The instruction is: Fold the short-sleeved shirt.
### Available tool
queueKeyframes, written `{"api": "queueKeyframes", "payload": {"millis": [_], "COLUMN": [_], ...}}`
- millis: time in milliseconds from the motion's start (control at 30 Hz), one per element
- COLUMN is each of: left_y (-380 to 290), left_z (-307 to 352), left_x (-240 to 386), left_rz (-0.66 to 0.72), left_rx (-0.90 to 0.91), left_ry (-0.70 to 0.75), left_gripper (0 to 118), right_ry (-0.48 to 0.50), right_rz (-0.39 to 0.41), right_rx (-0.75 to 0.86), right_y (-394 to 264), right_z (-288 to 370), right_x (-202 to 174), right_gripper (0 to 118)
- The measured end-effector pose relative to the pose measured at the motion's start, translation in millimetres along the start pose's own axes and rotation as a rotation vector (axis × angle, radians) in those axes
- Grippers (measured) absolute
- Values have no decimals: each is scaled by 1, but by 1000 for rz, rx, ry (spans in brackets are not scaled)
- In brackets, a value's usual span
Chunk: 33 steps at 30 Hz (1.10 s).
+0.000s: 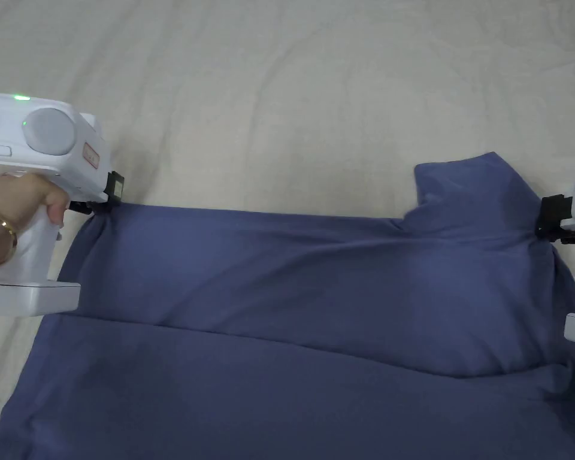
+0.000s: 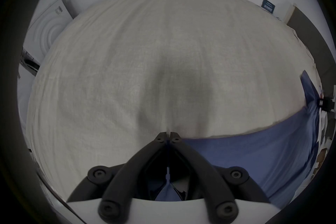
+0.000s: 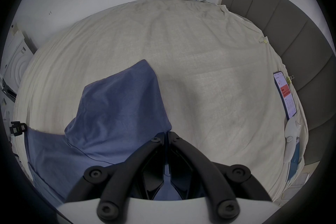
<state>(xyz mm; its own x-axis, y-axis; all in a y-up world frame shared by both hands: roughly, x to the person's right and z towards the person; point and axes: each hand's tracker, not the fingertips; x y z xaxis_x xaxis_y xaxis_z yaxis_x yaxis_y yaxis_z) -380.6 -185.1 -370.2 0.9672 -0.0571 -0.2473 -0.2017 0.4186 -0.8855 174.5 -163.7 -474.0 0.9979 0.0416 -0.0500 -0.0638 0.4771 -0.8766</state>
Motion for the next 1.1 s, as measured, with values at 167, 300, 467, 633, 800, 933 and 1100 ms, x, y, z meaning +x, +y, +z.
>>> {"api": "queueKeyframes", "payload": {"millis": [167, 300, 467, 633, 800, 933, 1100], "left_y": [-8, -25, -56, -94, -136, -171, -221], "left_z": [44, 78, 116, 150, 170, 170, 152], "left_x": [-26, -40, -51, -59, -62, -61, -58], "left_rz": [169, 231, 241, 242, 214, 202, 175], "left_rx": [192, 268, 307, 345, 360, 346, 259], "left_ry": [-83, -139, -155, -179, -178, -176, -149], "left_gripper": [0, 0, 0, 0, 0, 0, 0], "right_ry": [6, 24, 34, 62, 86, 92, 89], "right_rz": [-18, -21, -15, -28, -41, -52, -70], "right_rx": [46, 97, 162, 211, 220, 189, 123], "right_y": [-2, -10, -32, -71, -119, -161, -208], "right_z": [25, 60, 110, 157, 182, 182, 167], "right_x": [5, 10, 22, 36, 48, 54, 60], "right_gripper": [1, 1, 1, 1, 1, 1, 1]}}
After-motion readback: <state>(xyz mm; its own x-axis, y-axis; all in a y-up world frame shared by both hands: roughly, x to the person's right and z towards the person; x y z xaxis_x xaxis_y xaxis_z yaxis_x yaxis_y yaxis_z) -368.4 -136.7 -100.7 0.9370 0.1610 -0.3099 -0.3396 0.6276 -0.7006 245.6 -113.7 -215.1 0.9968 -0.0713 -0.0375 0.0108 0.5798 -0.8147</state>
